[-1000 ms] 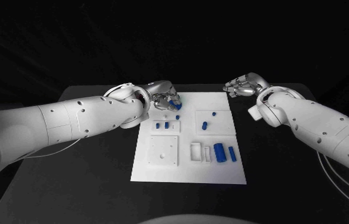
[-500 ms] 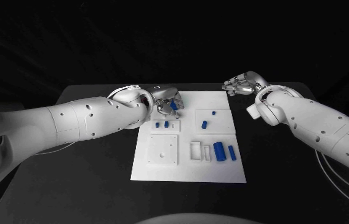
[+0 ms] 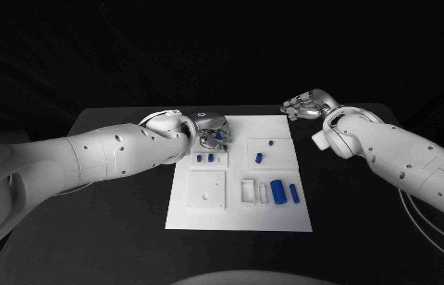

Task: Assemble the parts on the task board

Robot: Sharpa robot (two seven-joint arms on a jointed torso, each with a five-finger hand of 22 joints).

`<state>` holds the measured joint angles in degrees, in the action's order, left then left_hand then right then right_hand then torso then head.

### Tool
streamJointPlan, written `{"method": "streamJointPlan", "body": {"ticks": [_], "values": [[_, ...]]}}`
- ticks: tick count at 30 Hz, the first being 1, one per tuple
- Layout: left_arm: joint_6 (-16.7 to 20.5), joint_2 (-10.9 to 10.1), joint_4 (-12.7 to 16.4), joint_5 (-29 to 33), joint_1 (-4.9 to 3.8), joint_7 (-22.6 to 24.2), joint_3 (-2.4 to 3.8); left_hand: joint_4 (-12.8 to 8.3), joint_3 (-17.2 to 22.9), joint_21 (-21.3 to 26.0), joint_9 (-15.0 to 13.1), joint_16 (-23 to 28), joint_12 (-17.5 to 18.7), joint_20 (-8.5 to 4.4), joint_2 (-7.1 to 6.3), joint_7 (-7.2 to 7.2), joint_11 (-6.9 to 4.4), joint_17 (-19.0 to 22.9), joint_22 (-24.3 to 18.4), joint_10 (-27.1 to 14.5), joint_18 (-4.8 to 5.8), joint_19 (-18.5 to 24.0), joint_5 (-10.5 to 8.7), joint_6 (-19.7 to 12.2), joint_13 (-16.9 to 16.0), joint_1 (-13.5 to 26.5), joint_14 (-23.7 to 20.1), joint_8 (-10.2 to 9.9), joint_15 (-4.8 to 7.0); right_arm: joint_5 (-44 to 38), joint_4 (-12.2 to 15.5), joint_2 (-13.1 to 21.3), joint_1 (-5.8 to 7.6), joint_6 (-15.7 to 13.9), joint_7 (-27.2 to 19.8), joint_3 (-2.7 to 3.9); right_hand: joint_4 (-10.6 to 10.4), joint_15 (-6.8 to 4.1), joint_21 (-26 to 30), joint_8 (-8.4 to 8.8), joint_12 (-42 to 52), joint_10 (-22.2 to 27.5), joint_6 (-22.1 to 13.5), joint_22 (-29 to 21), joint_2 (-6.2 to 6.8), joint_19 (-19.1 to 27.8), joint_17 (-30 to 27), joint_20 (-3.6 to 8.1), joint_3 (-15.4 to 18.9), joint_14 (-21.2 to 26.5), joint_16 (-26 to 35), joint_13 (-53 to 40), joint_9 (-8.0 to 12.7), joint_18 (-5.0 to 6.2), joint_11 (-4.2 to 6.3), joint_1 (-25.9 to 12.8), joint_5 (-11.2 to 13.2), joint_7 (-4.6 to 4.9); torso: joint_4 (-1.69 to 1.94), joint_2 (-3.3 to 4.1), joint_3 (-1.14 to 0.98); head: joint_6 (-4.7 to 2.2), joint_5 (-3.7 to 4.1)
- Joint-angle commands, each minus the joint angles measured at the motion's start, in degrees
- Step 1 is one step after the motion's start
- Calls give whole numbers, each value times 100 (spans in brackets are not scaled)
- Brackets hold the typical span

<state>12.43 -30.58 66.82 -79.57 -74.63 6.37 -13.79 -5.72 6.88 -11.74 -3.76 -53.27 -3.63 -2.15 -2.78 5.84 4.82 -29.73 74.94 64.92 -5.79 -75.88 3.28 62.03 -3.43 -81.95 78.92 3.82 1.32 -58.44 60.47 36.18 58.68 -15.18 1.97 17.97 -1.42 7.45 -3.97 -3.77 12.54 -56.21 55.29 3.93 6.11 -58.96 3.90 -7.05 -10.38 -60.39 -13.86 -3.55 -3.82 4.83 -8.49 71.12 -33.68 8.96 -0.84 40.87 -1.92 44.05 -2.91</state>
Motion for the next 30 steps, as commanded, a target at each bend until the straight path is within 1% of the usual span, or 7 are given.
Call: {"method": "streamJointPlan", "body": {"ticks": [1, 8, 10, 17, 24, 26, 30], "values": [[-43, 45, -49, -127, 20, 26, 3, 0, 98, -13, -6, -38, 32, -2, 16, 22, -9, -11, 98, 64, -80, -25, 12, 18, 9, -8, 19, -23, -11, 20, 18, 6, -1, -48, -105, 1, 22, -4, 2, 14, -25, 13, -2, -6, 3, 12, -6, 4, -12, 21, 15, 8, 6, -32, -3, -61, 28, 46, 5, -3, 4, 4, 0], [-15, 97, -129, -134, 54, 50, 4, 45, 256, -69, -8, -96, 31, -46, 74, -21, -75, -40, 108, 230, -44, -25, 16, 118, 8, 43, 30, -21, 44, 35, 34, 14, 0, -48, -111, 2, 29, -3, 3, 15, -28, 13, -2, -7, -2, 8, -6, 5, -27, 19, 15, 8, 7, -33, -4, -62, 22, 47, 7, -2, 3, -10, 9], [23, 118, -160, -134, 68, 42, 4, 66, 323, -92, -11, -108, 29, -69, 133, -20, -124, -46, 111, 404, -24, -25, 33, 195, 4, 53, 43, -21, 64, 40, 38, 15, 0, -43, -114, 2, 29, -3, 3, 15, -28, 13, -2, -7, -2, 8, -6, 5, -27, 19, 15, 8, 7, -33, -4, -62, 22, 47, 10, -6, 4, 2, 12], [60, 177, -284, -135, 115, 18, 4, 59, 511, -171, -8, -122, 29, -77, 127, -12, -123, -55, 112, 408, -18, -3, 42, 219, 4, 78, 61, -22, 61, 53, 76, 22, 0, -31, -130, 2, 29, -5, 3, 15, -28, 9, 2, -6, -9, 6, -6, 5, -39, 17, 15, 8, 7, -33, -2, -69, 19, 45, -1, -2, 3, 10, 15], [26, 193, -348, -150, 142, -51, 4, 37, 607, -232, -12, -138, 29, -69, 117, -8, -125, -62, 111, 419, -28, 27, 54, 256, 4, 97, 54, -16, 54, 56, 88, 33, 1, -19, -130, 2, 30, -5, 3, 15, -29, 9, 2, -7, -6, 7, -6, 5, -39, 17, 15, 8, 7, -33, -2, -73, 18, 46, 10, -9, 5, 32, 39], [23, 185, -353, -159, 144, -83, 4, 42, 607, -238, -10, -140, 31, -65, 108, -11, -124, -62, 110, 415, -30, 31, 64, 255, 4, 113, 57, -23, 50, 60, 90, 39, 1, -4, -134, 2, 27, -5, 4, 15, -31, 9, 2, -7, 2, 8, -6, 5, -32, 19, 17, 8, 6, -34, -4, -93, 7, 48, 12, -9, 1, 36, 56], [-4, 170, -361, -167, 146, -127, 4, 41, 623, -247, -9, -142, 29, -61, 105, -9, -120, -60, 108, 410, -36, 34, 68, 244, 4, 113, 63, -21, 47, 67, 93, 46, 1, 19, -140, 2, 29, -5, 4, 14, -32, 12, 3, -7, -1, 11, -6, 3, -22, 21, 18, 8, 6, -36, -3, -90, 2, 45, 10, -4, 2, 37, 68]]}}
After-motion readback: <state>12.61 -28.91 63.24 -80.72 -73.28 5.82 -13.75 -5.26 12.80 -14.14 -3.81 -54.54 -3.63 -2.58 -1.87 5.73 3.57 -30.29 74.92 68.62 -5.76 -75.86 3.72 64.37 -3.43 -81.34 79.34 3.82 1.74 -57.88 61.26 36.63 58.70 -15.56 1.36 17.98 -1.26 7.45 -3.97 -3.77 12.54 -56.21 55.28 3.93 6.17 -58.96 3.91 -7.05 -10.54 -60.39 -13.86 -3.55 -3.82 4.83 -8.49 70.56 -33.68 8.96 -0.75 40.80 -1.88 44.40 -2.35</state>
